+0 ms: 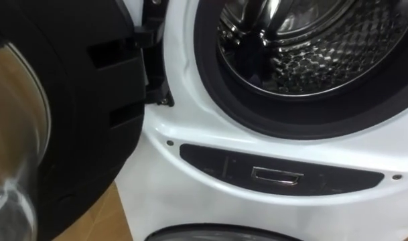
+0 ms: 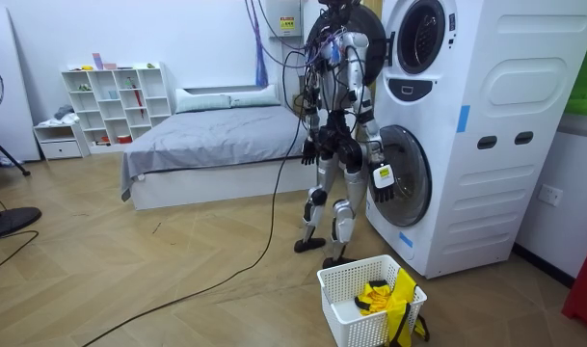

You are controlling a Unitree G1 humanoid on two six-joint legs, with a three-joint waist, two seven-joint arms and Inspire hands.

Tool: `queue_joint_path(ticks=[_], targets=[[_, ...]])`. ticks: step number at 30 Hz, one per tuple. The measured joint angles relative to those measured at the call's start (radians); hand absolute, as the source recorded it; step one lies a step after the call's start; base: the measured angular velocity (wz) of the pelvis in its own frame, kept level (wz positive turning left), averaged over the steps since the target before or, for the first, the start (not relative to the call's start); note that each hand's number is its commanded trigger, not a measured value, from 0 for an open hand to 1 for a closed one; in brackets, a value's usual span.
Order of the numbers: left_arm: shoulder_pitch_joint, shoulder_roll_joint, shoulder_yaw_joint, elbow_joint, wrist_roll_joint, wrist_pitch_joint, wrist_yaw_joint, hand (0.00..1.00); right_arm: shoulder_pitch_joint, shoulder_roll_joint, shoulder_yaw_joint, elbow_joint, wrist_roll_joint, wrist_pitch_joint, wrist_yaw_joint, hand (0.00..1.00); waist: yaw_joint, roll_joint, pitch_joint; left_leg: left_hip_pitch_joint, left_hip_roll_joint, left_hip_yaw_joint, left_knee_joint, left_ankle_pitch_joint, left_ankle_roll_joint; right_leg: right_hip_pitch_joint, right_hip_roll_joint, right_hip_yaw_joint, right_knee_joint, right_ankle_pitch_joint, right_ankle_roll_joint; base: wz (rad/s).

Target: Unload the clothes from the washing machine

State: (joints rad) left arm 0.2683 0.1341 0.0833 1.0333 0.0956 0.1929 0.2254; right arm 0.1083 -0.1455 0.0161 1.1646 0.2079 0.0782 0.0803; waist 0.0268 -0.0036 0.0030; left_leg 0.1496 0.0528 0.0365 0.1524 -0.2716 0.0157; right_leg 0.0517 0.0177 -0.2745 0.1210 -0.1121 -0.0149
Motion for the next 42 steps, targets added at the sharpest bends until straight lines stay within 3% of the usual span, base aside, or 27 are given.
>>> queue_joint_path(ticks=[7, 11, 13, 16, 17, 18, 19, 20, 21, 23, 25, 26, 27, 28, 29, 30, 31, 32, 33, 34, 35, 36, 39, 40, 41, 42], targets=[[0.0, 0.0, 0.0, 0.008, 0.027, 0.003, -0.023, 0.0, 0.0, -0.011, 0.003, -0.001, 0.0, -0.002, 0.011, 0.0, 0.011, 0.016, 0.0002, 0.002, 0.011, 0.007, 0.001, -0.005, -0.009, -0.002, 0.011, 0.002, 0.0, -0.003, -0.006, -0.02], [0.015, 0.001, 0.015, 0.006, 0.044, 0.006, -0.061, 0.0, 0.0, -0.017, 0.001, -0.007, -0.017, 0.004, 0.021, 0.0, 0.016, 0.031, 0.0021, -0.001, 0.022, 0.019, 0.033, -0.012, -0.019, -0.002, 0.022, 0.021, 0.012, -0.011, -0.021, -0.15], [0.018, 0.0, 0.015, 0.005, 0.067, 0.006, -0.073, 0.0, -0.008, -0.018, 0.002, -0.012, -0.037, 0.007, 0.024, 0.0, 0.032, 0.031, 0.0031, -0.031, 0.024, 0.038, 0.108, -0.019, -0.031, -0.018, 0.022, 0.032, 0.042, -0.025, -0.033, -0.31], [-0.004, -0.004, 0.013, 0.005, 0.069, 0.008, -0.097, 0.0, -0.016, -0.019, 0.0, -0.011, -0.086, 0.005, 0.026, 0.0, 0.031, 0.027, 0.0022, -0.122, 0.029, 0.003, 0.282, -0.021, -0.035, -0.042, 0.017, 0.038, 0.051, -0.031, -0.054, -0.14], [-0.01, -0.005, 0.013, 0.003, 0.069, 0.008, -0.11, 0.0, -0.022, -0.021, 0.001, -0.02, -0.113, 0.003, 0.025, 0.0, 0.032, 0.028, -0.0005, -0.143, 0.043, 0.005, 0.333, -0.03, -0.054, -0.054, 0.021, 0.024, 0.054, -0.036, -0.07, -0.23], [-0.025, -0.009, 0.013, 0.001, 0.068, 0.009, -0.124, 0.0, -0.019, -0.025, 0.003, -0.04, -0.136, 0.0, 0.019, 0.0, 0.033, 0.036, 0.0075, -0.159, 0.067, 0.015, 0.433, -0.045, -0.069, -0.058, 0.034, 0.009, 0.074, -0.044, -0.085, -0.35], [-0.023, -0.01, 0.014, -0.001, 0.066, 0.009, -0.13, 0.0, -0.02, -0.026, 0.004, -0.044, -0.141, 0.001, 0.015, 0.0, 0.033, 0.046, 0.0041, -0.158, 0.078, 0.017, 0.489, -0.047, -0.073, -0.06, 0.04, -0.007, 0.087, -0.049, -0.093, -0.27], [-0.033, -0.01, 0.016, -0.002, 0.066, 0.01, -0.136, 0.0, -0.024, -0.024, 0.001, -0.048, -0.153, 0.0, 0.004, 0.0, 0.02, 0.061, -0.0011, -0.15, 0.083, -0.003, 0.574, -0.049, -0.076, -0.066, 0.052, -0.028, 0.105, -0.056, -0.103, 0.0], [-0.06, -0.01, 0.021, -0.007, 0.066, 0.007, -0.138, 0.0, -0.032, -0.022, -0.001, -0.053, -0.156, 0.0, -0.004, 0.0, 0.0, 0.066, 0.0015, -0.131, 0.082, -0.021, 0.605, -0.051, -0.081, -0.08, 0.057, -0.048, 0.12, -0.059, -0.108, 0.23], [-0.093, -0.01, 0.014, -0.049, 0.066, 0.002, -0.141, 0.0, -0.035, -0.022, -0.002, -0.076, -0.155, -0.001, -0.004, 0.0, -0.026, 0.073, -0.0017, -0.08, 0.076, -0.04, 0.553, -0.044, -0.095, -0.111, 0.057, -0.075, 0.151, -0.057, -0.114, 0.49], [-0.133, -0.016, 0.009, -0.079, 0.066, -0.029, -0.143, 0.0, -0.05, -0.021, -0.011, -0.078, -0.175, -0.003, -0.005, 0.0, -0.034, 0.081, 0.0036, -0.004, 0.087, -0.036, 0.396, -0.05, -0.11, -0.157, 0.059, -0.092, 0.181, -0.053, -0.118, 0.33], [-0.163, -0.016, 0.0, -0.085, 0.066, -0.047, -0.144, 0.0, -0.055, -0.02, -0.009, -0.082, -0.181, -0.011, -0.008, 0.0, -0.03, 0.086, 0.0018, 0.046, 0.094, -0.03, 0.271, -0.087, -0.127, -0.195, 0.059, -0.098, 0.198, -0.043, -0.119, 0.0], [-0.186, -0.016, -0.012, -0.088, 0.066, -0.059, -0.144, 0.0, -0.061, -0.019, -0.01, -0.079, -0.185, -0.02, -0.009, 0.0, -0.026, 0.086, 0.0022, 0.073, 0.093, -0.024, 0.165, -0.109, -0.123, -0.231, 0.056, -0.098, 0.21, -0.021, -0.122, -0.06], [-0.193, -0.015, -0.016, -0.088, 0.066, -0.064, -0.144, 0.0, -0.067, -0.018, -0.009, -0.08, -0.187, -0.022, -0.009, 0.0, -0.022, 0.085, 0.003, 0.077, 0.092, -0.018, 0.123, -0.115, -0.123, -0.246, 0.053, -0.098, 0.21, -0.007, -0.122, -0.1], [-0.2, -0.009, -0.043, -0.079, 0.067, -0.071, -0.144, 0.0, -0.077, -0.013, -0.01, -0.085, -0.2, -0.022, -0.009, 0.0, -0.023, 0.083, 0.005, 0.086, 0.087, -0.012, 0.049, -0.125, -0.107, -0.274, 0.05, -0.097, 0.204, 0.031, -0.12, -0.08], [-0.201, -0.007, -0.055, -0.068, 0.068, -0.073, -0.144, 0.0, -0.081, -0.007, -0.01, -0.087, -0.21, -0.022, -0.011, 0.0, -0.022, 0.069, 0.009, 0.084, 0.064, -0.01, 0.012, -0.13, -0.058, -0.298, 0.037, -0.088, 0.202, 0.061, -0.113, -0.17], [-0.199, -0.007, -0.056, -0.049, 0.068, -0.069, -0.147, 0.0, -0.078, 0.002, -0.011, -0.087, -0.212, -0.022, -0.009, 0.0, -0.022, 0.05, 0.0097, 0.06, 0.03, 0.006, 0.029, -0.104, 0.001, -0.3, 0.018, -0.069, 0.171, 0.113, -0.103, -0.19], [-0.189, -0.008, -0.056, -0.041, 0.068, -0.069, -0.15, 0.0, -0.073, 0.003, -0.011, -0.089, -0.213, -0.02, -0.002, 0.0, -0.024, 0.041, 0.0042, 0.044, 0.018, 0.018, 0.041, -0.096, 0.01, -0.295, 0.014, -0.052, 0.141, 0.146, -0.095, -0.26], [-0.163, -0.009, -0.056, -0.038, 0.063, -0.069, -0.154, 0.0, -0.073, 0.002, -0.008, -0.1, -0.213, -0.012, 0.003, 0.0, -0.02, 0.032, -0.0018, 0.017, -0.003, 0.046, 0.057, -0.086, 0.027, -0.289, 0.008, -0.009, 0.084, 0.217, -0.064, -0.21], [-0.154, -0.008, -0.056, -0.032, 0.058, -0.07, -0.154, 0.0, -0.074, 0.002, -0.006, -0.1, -0.209, -0.01, 0.004, 0.0, -0.019, 0.03, -0.0002, 0.006, -0.013, 0.052, 0.071, -0.081, 0.036, -0.285, 0.002, 0.014, 0.062, 0.246, -0.044, -0.09], [-0.15, -0.006, -0.058, -0.001, 0.04, -0.07, -0.154, 0.0, -0.069, 0.0, -0.007, -0.101, -0.188, -0.006, 0.003, 0.0, -0.026, 0.03, 0.002, -0.02, -0.019, 0.097, 0.106, -0.074, 0.047, -0.282, -0.025, 0.031, 0.101, 0.231, -0.005, 0.21], [-0.142, -0.004, -0.067, 0.007, 0.033, -0.07, -0.152, 0.0, -0.067, -0.006, -0.011, -0.101, -0.166, 0.003, 0.004, 0.0, -0.032, 0.035, 0.0022, -0.034, -0.018, 0.136, 0.123, -0.07, 0.053, -0.281, -0.061, 0.029, 0.225, 0.142, 0.026, 0.35], [-0.13, 0.001, -0.067, 0.008, -0.005, -0.075, -0.135, 0.0, -0.063, -0.025, 0.007, -0.112, -0.159, 0.008, 0.0, 0.0, -0.021, 0.037, 0.0063, -0.034, -0.028, 0.152, 0.09, -0.02, 0.064, -0.23, -0.124, 0.058, 0.505, -0.006, 0.05, 0.23], [-0.127, 0.001, -0.067, 0.008, -0.008, -0.08, -0.128, 0.0, -0.062, -0.023, 0.013, -0.112, -0.158, 0.008, -0.001, 0.0, -0.019, 0.039, 0.0052, -0.034, -0.032, 0.151, 0.083, -0.01, 0.066, -0.208, -0.133, 0.067, 0.523, -0.022, 0.055, 0.0], [-0.119, 0.001, -0.063, 0.008, -0.01, -0.09, -0.115, 0.0, -0.06, -0.022, 0.037, -0.111, -0.161, 0.006, 0.003, 0.0, -0.018, 0.03, 0.0082, -0.038, -0.039, 0.152, 0.075, 0.005, 0.068, -0.147, -0.153, 0.082, 0.532, -0.049, 0.06, -0.04], [-0.117, 0.002, -0.052, 0.008, -0.011, -0.092, -0.107, 0.0, -0.059, -0.017, 0.057, -0.11, -0.173, 0.006, 0.011, 0.0, -0.016, 0.023, 0.0063, -0.052, -0.048, 0.153, 0.072, 0.017, 0.067, -0.085, -0.164, 0.087, 0.502, -0.069, 0.067, -0.06]])
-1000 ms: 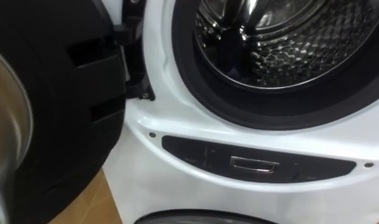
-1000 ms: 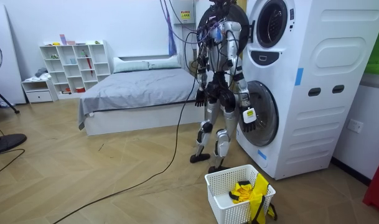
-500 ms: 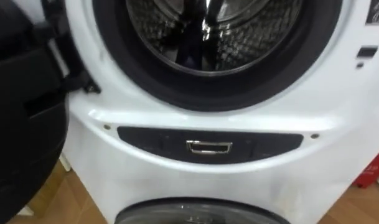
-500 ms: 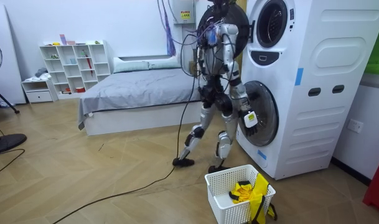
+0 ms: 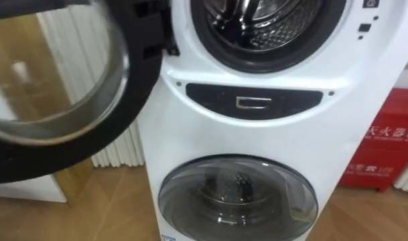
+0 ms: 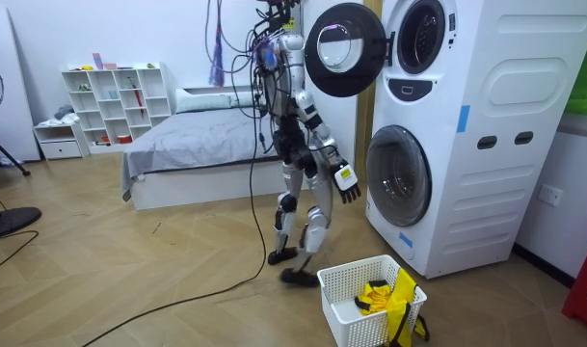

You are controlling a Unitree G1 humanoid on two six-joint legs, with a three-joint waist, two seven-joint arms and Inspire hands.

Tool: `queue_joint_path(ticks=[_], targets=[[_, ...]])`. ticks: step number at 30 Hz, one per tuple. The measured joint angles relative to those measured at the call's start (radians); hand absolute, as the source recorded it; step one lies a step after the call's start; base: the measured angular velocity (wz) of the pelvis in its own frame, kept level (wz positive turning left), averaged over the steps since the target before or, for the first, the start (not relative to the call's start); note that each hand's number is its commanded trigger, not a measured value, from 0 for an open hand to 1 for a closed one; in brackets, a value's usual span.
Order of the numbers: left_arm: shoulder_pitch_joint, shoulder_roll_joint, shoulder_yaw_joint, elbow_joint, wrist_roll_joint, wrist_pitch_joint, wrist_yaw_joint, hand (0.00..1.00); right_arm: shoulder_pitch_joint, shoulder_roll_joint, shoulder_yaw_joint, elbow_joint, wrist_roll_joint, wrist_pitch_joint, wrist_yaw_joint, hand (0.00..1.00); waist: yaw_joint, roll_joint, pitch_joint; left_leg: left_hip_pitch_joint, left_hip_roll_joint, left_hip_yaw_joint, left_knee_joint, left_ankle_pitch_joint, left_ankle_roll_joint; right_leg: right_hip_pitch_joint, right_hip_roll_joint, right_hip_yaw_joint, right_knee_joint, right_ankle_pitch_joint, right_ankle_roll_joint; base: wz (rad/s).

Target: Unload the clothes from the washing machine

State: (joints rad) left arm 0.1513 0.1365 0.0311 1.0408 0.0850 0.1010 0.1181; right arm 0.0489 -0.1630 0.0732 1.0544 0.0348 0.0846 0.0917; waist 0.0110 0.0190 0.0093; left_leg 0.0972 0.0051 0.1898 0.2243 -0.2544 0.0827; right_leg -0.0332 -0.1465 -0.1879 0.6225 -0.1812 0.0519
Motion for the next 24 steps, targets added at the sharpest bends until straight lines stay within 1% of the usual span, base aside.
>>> queue_joint_path(ticks=[1, 2, 3, 4, 5, 6, 7, 8, 9, 11, 12, 13, 14, 15, 16, 17, 19, 20, 21, 24], targets=[[-0.001, 0.0, 0.006, -0.001, -0.003, -0.003, 0.002, 0.0, 0.0, 0.003, 0.009, 0.0, -0.005, 0.0, 0.005, 0.0, 0.0, -0.006, -0.0007, -0.009, -0.004, 0.0, 0.0, 0.006, -0.002, 0.033, -0.003, 0.005, -0.037, -0.004, 0.003, -0.17], [-0.001, 0.002, 0.01, -0.006, -0.012, -0.012, 0.007, 0.0, -0.001, 0.006, 0.024, 0.001, -0.011, -0.001, 0.02, 0.0, 0.008, -0.023, -0.0084, -0.027, -0.01, 0.006, -0.001, 0.016, -0.009, 0.083, 0.001, 0.017, -0.149, -0.026, 0.025, -0.29], [-0.004, 0.001, 0.02, -0.014, -0.013, -0.026, 0.008, 0.0, -0.002, 0.009, 0.024, 0.001, -0.022, -0.003, 0.031, 0.0, 0.024, -0.032, -0.007, -0.039, -0.015, 0.016, -0.001, 0.031, -0.016, 0.115, 0.011, 0.02, -0.253, -0.037, 0.024, -0.35], [-0.004, -0.001, 0.026, -0.017, -0.013, -0.034, 0.008, 0.0, -0.002, 0.009, 0.024, 0.002, -0.027, -0.003, 0.034, 0.0, 0.027, -0.039, -0.0052, -0.044, -0.017, 0.022, 0.0, 0.037, -0.018, 0.129, 0.013, 0.019, -0.297, -0.039, 0.023, -0.32], [-0.004, -0.002, 0.027, -0.017, -0.015, -0.046, 0.008, 0.0, -0.002, 0.01, 0.026, 0.005, -0.033, -0.005, 0.037, 0.0, 0.04, -0.05, -0.0047, -0.057, -0.02, 0.026, 0.002, 0.045, -0.024, 0.145, 0.017, 0.019, -0.366, -0.038, 0.023, -0.29], [-0.007, -0.003, 0.027, -0.018, -0.017, -0.058, 0.008, 0.0, -0.004, 0.012, 0.027, 0.02, -0.033, -0.019, 0.043, 0.0, 0.049, -0.059, -0.0036, -0.073, -0.017, 0.026, 0.013, 0.047, -0.029, 0.148, 0.025, 0.019, -0.403, -0.038, 0.023, -0.31], [-0.007, -0.006, 0.027, -0.018, -0.018, -0.064, 0.008, 0.0, -0.007, 0.012, 0.026, 0.031, -0.037, -0.023, 0.045, 0.0, 0.05, -0.06, -0.0034, -0.08, -0.016, 0.024, 0.019, 0.047, -0.032, 0.147, 0.029, 0.017, -0.413, -0.037, 0.021, -0.2], [-0.005, -0.01, 0.028, -0.018, -0.035, -0.075, 0.008, 0.0, -0.007, 0.011, 0.026, 0.039, -0.041, -0.023, 0.054, 0.0, 0.051, -0.056, -0.0029, -0.094, -0.01, 0.014, 0.038, 0.043, -0.039, 0.15, 0.04, 0.005, -0.425, -0.03, 0.009, 0.0], [-0.005, -0.01, 0.035, -0.017, -0.037, -0.083, 0.008, 0.0, -0.001, 0.01, 0.023, 0.042, -0.041, -0.024, 0.058, 0.0, 0.048, -0.054, -0.0018, -0.097, -0.002, 0.01, 0.047, 0.04, -0.043, 0.154, 0.046, -0.008, -0.428, -0.029, 0.006, 0.04], [-0.001, -0.011, 0.051, -0.011, -0.034, -0.089, 0.008, 0.0, 0.0, 0.01, 0.022, 0.059, -0.045, -0.024, 0.061, 0.0, 0.05, -0.051, -0.004, -0.098, 0.005, 0.009, 0.05, 0.037, -0.049, 0.16, 0.052, -0.014, -0.435, -0.03, -0.003, 0.0], [0.001, -0.011, 0.051, -0.007, -0.031, -0.089, 0.006, 0.0, 0.002, 0.01, 0.022, 0.067, -0.045, -0.024, 0.061, 0.0, 0.05, -0.046, -0.0038, -0.101, 0.006, 0.006, 0.051, 0.036, -0.051, 0.16, 0.053, -0.016, -0.436, -0.033, -0.008, 0.04], [0.002, -0.011, 0.051, -0.007, -0.029, -0.089, 0.005, 0.0, 0.004, 0.009, 0.022, 0.068, -0.045, -0.024, 0.061, 0.0, 0.05, -0.047, -0.0053, -0.102, 0.005, 0.004, 0.052, 0.037, -0.051, 0.16, 0.054, -0.017, -0.437, -0.034, -0.01, 0.1], [0.004, -0.011, 0.054, 0.002, -0.029, -0.091, 0.002, 0.0, 0.006, 0.007, 0.02, 0.071, -0.048, -0.024, 0.063, 0.0, 0.048, -0.049, -0.0077, -0.104, 0.003, -0.001, 0.053, 0.037, -0.051, 0.162, 0.052, -0.025, -0.438, -0.035, -0.011, 0.14], [0.011, -0.011, 0.065, 0.007, -0.031, -0.093, 0.0, 0.0, 0.012, 0.006, 0.015, 0.074, -0.054, -0.031, 0.063, 0.0, 0.045, -0.044, -0.0058, -0.107, 0.001, -0.006, 0.062, 0.037, -0.051, 0.165, 0.05, -0.035, -0.441, -0.037, -0.013, 0.15], [0.015, -0.011, 0.068, 0.011, -0.033, -0.095, 0.0, 0.0, 0.014, 0.007, 0.013, 0.079, -0.052, -0.034, 0.063, 0.0, 0.045, -0.044, -0.0052, -0.107, -0.001, -0.008, 0.067, 0.036, -0.051, 0.168, 0.05, -0.037, -0.445, -0.037, -0.012, 0.18], [0.021, -0.011, 0.077, 0.019, -0.034, -0.095, -0.001, 0.0, 0.021, 0.006, 0.012, 0.083, -0.051, -0.041, 0.063, 0.0, 0.045, -0.044, -0.0055, -0.107, -0.004, -0.013, 0.068, 0.034, -0.049, 0.179, 0.049, -0.044, -0.455, -0.037, -0.012, 0.17], [0.035, -0.012, 0.083, 0.021, -0.033, -0.095, -0.001, 0.0, 0.023, 0.007, 0.011, 0.086, -0.047, -0.041, 0.062, 0.0, 0.044, -0.043, -0.0055, -0.107, -0.009, -0.02, 0.068, 0.029, -0.047, 0.183, 0.044, -0.059, -0.454, -0.038, -0.009, 0.17], [0.041, -0.012, 0.083, 0.024, -0.035, -0.095, -0.001, 0.0, 0.024, 0.007, 0.011, 0.086, -0.041, -0.041, 0.062, 0.0, 0.044, -0.037, -0.0041, -0.107, -0.013, -0.029, 0.068, 0.026, -0.046, 0.186, 0.042, -0.065, -0.454, -0.04, -0.006, 0.12], [0.041, -0.013, 0.085, 0.033, -0.036, -0.095, -0.001, 0.0, 0.027, 0.008, 0.011, 0.085, -0.039, -0.041, 0.063, 0.0, 0.048, -0.033, -0.0059, -0.105, -0.014, -0.03, 0.067, 0.022, -0.045, 0.187, 0.041, -0.066, -0.451, -0.04, -0.005, 0.1], [0.04, -0.014, 0.084, 0.057, -0.04, -0.094, 0.0, 0.0, 0.027, 0.013, 0.01, 0.081, -0.041, -0.041, 0.062, 0.0, 0.047, -0.019, -0.0077, -0.101, -0.014, -0.032, 0.064, 0.018, -0.043, 0.186, 0.04, -0.072, -0.437, -0.038, -0.002, 0.07]])
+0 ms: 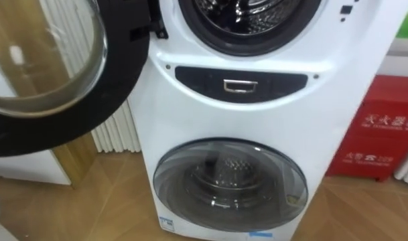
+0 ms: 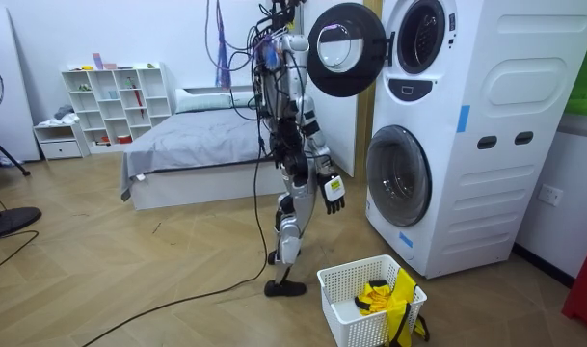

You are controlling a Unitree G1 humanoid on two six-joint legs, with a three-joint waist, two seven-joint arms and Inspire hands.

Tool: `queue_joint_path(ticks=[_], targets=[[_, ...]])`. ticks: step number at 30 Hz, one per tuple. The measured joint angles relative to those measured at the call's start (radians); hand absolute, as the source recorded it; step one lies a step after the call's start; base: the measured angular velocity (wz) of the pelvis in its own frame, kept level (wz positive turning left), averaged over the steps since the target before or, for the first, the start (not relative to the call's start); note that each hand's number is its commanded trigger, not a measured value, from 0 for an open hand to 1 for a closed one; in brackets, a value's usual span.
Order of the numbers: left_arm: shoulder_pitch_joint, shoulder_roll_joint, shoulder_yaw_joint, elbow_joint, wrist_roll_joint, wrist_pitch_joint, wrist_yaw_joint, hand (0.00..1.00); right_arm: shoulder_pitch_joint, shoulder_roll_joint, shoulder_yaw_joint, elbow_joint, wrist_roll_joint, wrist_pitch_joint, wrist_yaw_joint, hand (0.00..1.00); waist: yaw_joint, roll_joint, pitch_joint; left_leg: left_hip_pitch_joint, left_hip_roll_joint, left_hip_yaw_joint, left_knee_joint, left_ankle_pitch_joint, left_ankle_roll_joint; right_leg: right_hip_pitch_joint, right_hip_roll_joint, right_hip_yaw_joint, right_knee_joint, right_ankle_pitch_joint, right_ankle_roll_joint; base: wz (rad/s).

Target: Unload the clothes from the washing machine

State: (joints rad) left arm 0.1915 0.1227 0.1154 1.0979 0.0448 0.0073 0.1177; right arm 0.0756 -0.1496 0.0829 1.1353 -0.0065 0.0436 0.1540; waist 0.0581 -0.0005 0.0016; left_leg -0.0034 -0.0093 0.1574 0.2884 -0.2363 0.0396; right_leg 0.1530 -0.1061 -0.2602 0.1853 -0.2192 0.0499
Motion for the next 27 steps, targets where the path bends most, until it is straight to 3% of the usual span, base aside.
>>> queue_joint_path(ticks=[10, 14, 17, 19, 23, 25, 27], targets=[[-0.014, -0.014, 0.001, 0.005, -0.211, 0.0, 0.008, 0.0, -0.007, 0.001, 0.012, 0.031, 0.043, -0.011, -0.01, 0.0, 0.004, 0.005, 0.0018, 0.011, -0.004, -0.006, -0.016, 0.0, 0.0, 0.007, 0.0, 0.007, -0.014, 0.001, 0.001, 0.0], [-0.026, -0.014, 0.005, 0.022, -0.268, 0.003, 0.029, 0.0, -0.006, -0.004, 0.01, 0.032, 0.036, -0.011, -0.012, 0.0, 0.002, 0.005, 0.0062, 0.017, -0.004, -0.001, -0.021, 0.001, -0.001, 0.009, 0.0, 0.012, -0.018, 0.001, 0.001, -0.07], [-0.04, -0.009, 0.049, 0.021, -0.351, 0.017, 0.032, 0.0, -0.004, -0.008, 0.01, 0.029, 0.041, -0.011, -0.011, 0.0, 0.003, 0.007, 0.0106, 0.028, -0.005, -0.001, -0.025, 0.001, -0.001, 0.016, 0.0, 0.014, -0.019, 0.001, 0.001, -0.04], [-0.044, -0.001, 0.09, 0.013, -0.411, 0.025, 0.035, 0.0, -0.002, -0.011, 0.005, 0.02, 0.028, -0.008, -0.006, 0.0, 0.002, 0.01, 0.0094, 0.038, -0.005, -0.004, -0.029, 0.001, -0.001, 0.024, 0.0, 0.012, -0.017, 0.001, 0.001, 0.0], [-0.073, 0.03, 0.244, -0.069, -0.549, 0.038, 0.078, 0.0, 0.008, -0.02, -0.081, -0.048, -0.036, -0.005, 0.003, 0.0, 0.005, 0.016, 0.0123, 0.039, -0.005, -0.005, -0.033, 0.002, -0.003, 0.024, 0.001, 0.011, -0.016, 0.001, 0.002, 0.0], [-0.112, 0.065, 0.289, -0.069, -0.618, 0.038, 0.097, 0.0, 0.004, -0.029, -0.113, -0.062, -0.058, -0.005, 0.002, 0.0, 0.006, 0.024, 0.0131, 0.038, -0.005, -0.007, -0.032, 0.003, -0.004, 0.024, 0.002, 0.012, -0.016, 0.001, 0.002, 0.0], [-0.149, 0.119, 0.322, -0.104, -0.69, 0.039, 0.125, 0.0, 0.027, -0.049, -0.122, -0.112, -0.082, -0.002, 0.001, 0.0, 0.008, 0.036, 0.0059, 0.036, -0.005, -0.008, -0.031, 0.003, -0.004, 0.023, 0.002, 0.012, -0.018, 0.001, 0.002, 0.0]])
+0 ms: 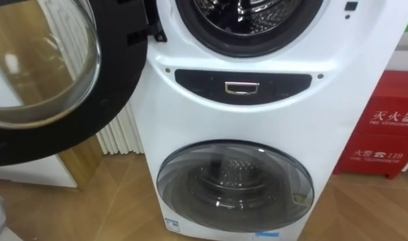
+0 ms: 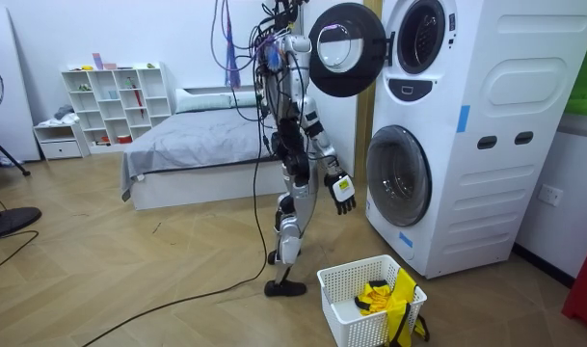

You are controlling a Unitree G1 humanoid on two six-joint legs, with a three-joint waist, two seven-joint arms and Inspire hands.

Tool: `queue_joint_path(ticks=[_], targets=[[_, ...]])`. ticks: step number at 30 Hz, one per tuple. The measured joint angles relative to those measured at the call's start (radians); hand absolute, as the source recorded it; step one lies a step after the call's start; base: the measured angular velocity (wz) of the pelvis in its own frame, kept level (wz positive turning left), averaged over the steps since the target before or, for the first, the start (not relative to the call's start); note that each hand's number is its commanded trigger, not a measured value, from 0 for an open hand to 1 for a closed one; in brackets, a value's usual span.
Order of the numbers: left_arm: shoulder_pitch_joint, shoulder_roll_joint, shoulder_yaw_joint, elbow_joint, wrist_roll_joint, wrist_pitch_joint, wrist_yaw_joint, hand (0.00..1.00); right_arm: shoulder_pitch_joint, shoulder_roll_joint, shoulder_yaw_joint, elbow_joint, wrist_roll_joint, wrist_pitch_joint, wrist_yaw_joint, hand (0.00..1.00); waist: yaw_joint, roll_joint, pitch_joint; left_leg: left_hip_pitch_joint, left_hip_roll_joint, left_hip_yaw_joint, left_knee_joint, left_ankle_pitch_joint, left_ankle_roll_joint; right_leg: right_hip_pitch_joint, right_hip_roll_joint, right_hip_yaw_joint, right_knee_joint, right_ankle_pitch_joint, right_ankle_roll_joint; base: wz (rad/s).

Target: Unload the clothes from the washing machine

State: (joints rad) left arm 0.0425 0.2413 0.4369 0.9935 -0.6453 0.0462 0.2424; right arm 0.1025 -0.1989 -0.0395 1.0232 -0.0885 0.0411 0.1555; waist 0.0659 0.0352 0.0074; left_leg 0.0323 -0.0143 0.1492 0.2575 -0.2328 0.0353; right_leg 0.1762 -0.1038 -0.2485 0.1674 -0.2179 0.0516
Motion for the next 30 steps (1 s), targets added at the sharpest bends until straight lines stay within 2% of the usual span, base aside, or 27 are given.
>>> queue_joint_path(ticks=[2, 3, 4, 6, 7, 9, 10, 11, 12, 14, 16, 18, 19, 20, 22, 23, 24, 26, 28, 30], targets=[[-0.025, 0.033, 0.036, -0.064, -0.051, 0.004, 0.027, 0.0, 0.02, -0.006, -0.031, -0.021, -0.005, 0.002, -0.001, 0.0, 0.009, 0.013, -0.0062, 0.001, 0.0, -0.001, 0.001, 0.0, 0.0, 0.0, 0.0, 0.001, 0.001, 0.0, 0.0, 0.0], [-0.056, 0.062, 0.04, -0.098, -0.071, 0.004, 0.044, 0.0, 0.035, -0.007, -0.048, -0.034, -0.026, 0.004, -0.003, 0.0, 0.015, 0.019, -0.0074, 0.001, 0.0, -0.002, 0.002, 0.0, 0.0, 0.0, 0.0, 0.001, 0.001, 0.0, 0.0, 0.0], [-0.075, 0.078, 0.04, -0.11, -0.076, 0.004, 0.052, 0.0, 0.041, -0.007, -0.054, -0.043, -0.042, 0.005, -0.003, 0.0, 0.017, 0.021, -0.0078, 0.0, -0.001, -0.003, 0.002, 0.0, 0.0, 0.0, 0.0, -0.001, 0.001, 0.0, 0.0, 0.03], [-0.13, 0.14, 0.056, -0.164, -0.111, 0.004, 0.071, 0.0, 0.051, -0.008, -0.076, -0.076, -0.098, 0.004, 0.0, 0.0, 0.022, 0.046, -0.0065, -0.002, -0.002, -0.006, 0.001, 0.0, 0.0, -0.002, -0.001, 0.0, 0.0, 0.0, 0.0, 0.0], [-0.145, 0.152, 0.064, -0.178, -0.111, 0.004, 0.075, 0.0, 0.056, -0.007, -0.082, -0.084, -0.107, 0.004, 0.0, 0.0, 0.021, 0.049, -0.0087, -0.002, -0.003, -0.009, 0.0, 0.0, 0.0, -0.002, -0.001, 0.0, 0.0, 0.0, 0.0, 0.04], [-0.183, 0.206, 0.08, -0.273, -0.112, 0.005, 0.094, 0.0, 0.09, -0.003, -0.103, -0.132, -0.111, 0.004, -0.002, 0.0, 0.026, 0.065, -0.0099, -0.003, -0.004, -0.013, -0.001, 0.001, 0.0, -0.003, -0.001, 0.005, -0.001, 0.0, 0.0, 0.02], [-0.193, 0.226, 0.08, -0.282, -0.112, 0.005, 0.096, 0.0, 0.094, -0.003, -0.103, -0.135, -0.11, 0.004, -0.003, 0.0, 0.027, 0.067, -0.0114, -0.003, -0.004, -0.013, -0.002, 0.001, 0.0, -0.004, -0.001, 0.005, -0.001, 0.0, 0.0, -0.04], [-0.203, 0.254, 0.087, -0.326, -0.11, 0.008, 0.105, 0.0, 0.099, -0.004, -0.104, -0.136, -0.111, 0.004, -0.004, 0.0, 0.03, 0.073, -0.0158, -0.002, -0.004, -0.013, -0.003, 0.001, 0.0, -0.004, 0.0, 0.004, -0.001, 0.0, 0.0, -0.05], [-0.199, 0.27, 0.099, -0.391, -0.082, 0.023, 0.127, 0.0, 0.107, -0.004, -0.106, -0.138, -0.111, 0.004, -0.007, 0.0, 0.033, 0.075, -0.0177, 0.0, -0.005, -0.013, -0.005, 0.001, 0.0, -0.004, -0.001, 0.002, -0.001, 0.0, 0.0, -0.05], [-0.201, 0.282, 0.106, -0.425, -0.076, 0.045, 0.147, 0.0, 0.126, -0.002, -0.108, -0.145, -0.11, 0.005, -0.011, 0.0, 0.05, 0.075, -0.018, 0.0, -0.005, -0.016, -0.008, 0.001, 0.0, -0.004, 0.0, 0.001, -0.001, 0.0, 0.0, 0.05], [-0.201, 0.282, 0.109, -0.486, -0.061, 0.058, 0.166, 0.0, 0.139, 0.001, -0.108, -0.145, -0.11, 0.005, -0.012, 0.0, 0.059, 0.07, -0.0193, -0.002, -0.007, -0.03, -0.009, 0.001, 0.0, -0.002, 0.0, 0.002, 0.0, 0.0, 0.0, 0.2], [-0.201, 0.283, 0.108, -0.589, -0.031, 0.102, 0.208, 0.0, 0.142, 0.008, -0.125, -0.142, -0.128, 0.004, -0.011, 0.0, 0.078, 0.062, -0.0188, -0.006, -0.011, -0.048, -0.011, 0.001, 0.0, -0.001, 0.0, 0.003, 0.0, 0.0, 0.0, 0.21], [-0.201, 0.283, 0.108, -0.618, -0.009, 0.111, 0.218, 0.0, 0.143, 0.013, -0.133, -0.142, -0.144, 0.004, -0.01, 0.0, 0.083, 0.061, -0.0184, -0.006, -0.011, -0.053, -0.011, 0.001, 0.0, 0.0, 0.0, 0.002, 0.0, 0.0, 0.0, 0.23], [-0.201, 0.283, 0.109, -0.659, 0.03, 0.113, 0.233, 0.0, 0.144, 0.02, -0.143, -0.142, -0.168, 0.004, -0.011, 0.0, 0.085, 0.054, -0.0201, -0.005, -0.013, -0.072, -0.012, 0.002, 0.0, 0.001, 0.0, -0.001, 0.008, 0.0, 0.0, 0.29], [-0.21, 0.283, 0.108, -0.729, 0.087, 0.126, 0.248, 0.0, 0.156, 0.025, -0.148, -0.144, -0.18, 0.004, -0.01, 0.0, 0.1, 0.056, -0.0192, 0.0, -0.003, -0.113, -0.016, 0.006, 0.001, -0.011, 0.006, 0.009, 0.032, -0.004, 0.002, 0.19], [-0.23, 0.286, 0.115, -0.793, 0.132, 0.142, 0.262, 0.0, 0.162, 0.034, -0.151, -0.15, -0.182, 0.003, -0.006, 0.0, 0.13, 0.044, -0.0129, -0.003, -0.001, -0.13, -0.014, 0.007, 0.0, -0.028, 0.022, 0.059, -0.023, 0.005, -0.005, 0.04], [-0.237, 0.289, 0.125, -0.85, 0.163, 0.146, 0.275, 0.0, 0.162, 0.035, -0.152, -0.15, -0.177, 0.004, 0.0, 0.0, 0.133, 0.037, -0.0065, -0.006, -0.002, -0.143, -0.012, 0.007, -0.003, -0.041, 0.027, 0.042, -0.046, 0.022, -0.019, 0.13], [-0.264, 0.29, 0.146, -0.931, 0.177, 0.146, 0.279, 0.0, 0.171, 0.038, -0.163, -0.146, -0.176, 0.004, 0.002, 0.0, 0.133, 0.035, -0.0068, -0.005, -0.007, -0.156, -0.018, 0.009, -0.006, -0.035, 0.031, 0.044, -0.032, 0.028, -0.019, 0.35], [-0.296, 0.296, 0.176, -1.032, 0.183, 0.134, 0.284, 0.0, 0.161, 0.036, -0.164, -0.13, -0.176, 0.004, 0.012, 0.0, 0.133, 0.031, -0.0027, -0.005, -0.008, -0.159, -0.019, 0.009, -0.007, -0.033, 0.033, 0.044, -0.033, 0.028, -0.019, 0.12], [-0.342, 0.303, 0.179, -1.186, 0.215, 0.086, 0.29, 0.0, 0.158, 0.037, -0.164, -0.128, -0.151, 0.003, 0.024, 0.0, 0.13, 0.031, -0.0024, -0.004, -0.013, -0.159, -0.02, 0.01, -0.006, -0.031, 0.03, 0.044, -0.033, 0.028, -0.019, 0.0]])
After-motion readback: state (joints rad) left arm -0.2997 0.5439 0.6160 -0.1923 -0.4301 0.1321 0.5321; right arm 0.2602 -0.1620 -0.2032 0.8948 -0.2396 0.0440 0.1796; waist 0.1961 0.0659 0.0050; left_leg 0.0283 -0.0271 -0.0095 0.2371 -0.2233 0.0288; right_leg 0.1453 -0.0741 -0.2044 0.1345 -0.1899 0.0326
